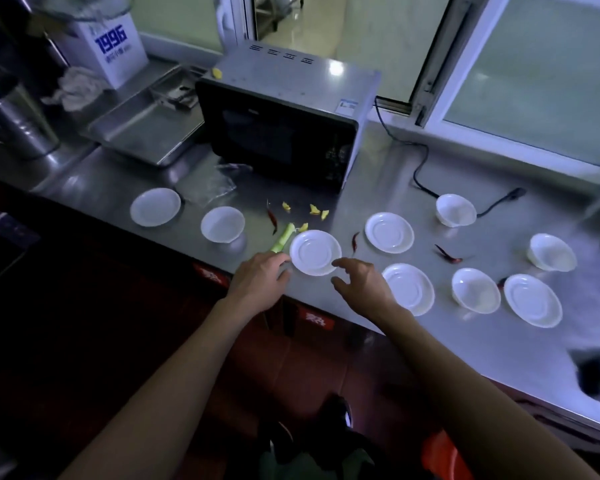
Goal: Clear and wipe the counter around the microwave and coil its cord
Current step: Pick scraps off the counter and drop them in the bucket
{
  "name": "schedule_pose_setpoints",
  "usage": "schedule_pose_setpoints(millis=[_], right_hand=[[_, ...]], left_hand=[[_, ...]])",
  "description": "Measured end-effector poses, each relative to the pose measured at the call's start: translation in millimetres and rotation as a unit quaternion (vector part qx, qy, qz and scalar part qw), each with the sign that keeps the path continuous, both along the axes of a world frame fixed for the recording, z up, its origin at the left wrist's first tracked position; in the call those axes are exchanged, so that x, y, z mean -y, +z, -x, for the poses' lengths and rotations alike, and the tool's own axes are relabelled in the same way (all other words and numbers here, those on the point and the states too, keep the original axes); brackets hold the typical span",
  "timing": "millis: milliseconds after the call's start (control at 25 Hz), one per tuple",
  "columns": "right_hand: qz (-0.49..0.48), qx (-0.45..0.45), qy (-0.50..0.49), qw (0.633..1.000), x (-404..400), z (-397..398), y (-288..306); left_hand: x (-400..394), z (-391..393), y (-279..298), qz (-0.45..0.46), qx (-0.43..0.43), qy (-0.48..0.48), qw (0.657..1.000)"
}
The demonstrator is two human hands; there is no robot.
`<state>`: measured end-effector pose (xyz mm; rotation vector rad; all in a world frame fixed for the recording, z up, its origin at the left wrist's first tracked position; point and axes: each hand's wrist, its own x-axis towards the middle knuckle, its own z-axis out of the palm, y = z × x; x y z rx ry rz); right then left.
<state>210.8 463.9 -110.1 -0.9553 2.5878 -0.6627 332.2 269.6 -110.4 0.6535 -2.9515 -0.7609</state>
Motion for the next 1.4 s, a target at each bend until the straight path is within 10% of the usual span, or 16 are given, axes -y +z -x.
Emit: schedule_pose_setpoints(millis=[1400], right_hand=[[-0.058,0.079,-0.237,0.967,180.4,171.7,-111.9]], left_hand=[[165.8,242.1,-97.5,-0.020,0.069,-0.208,0.976]])
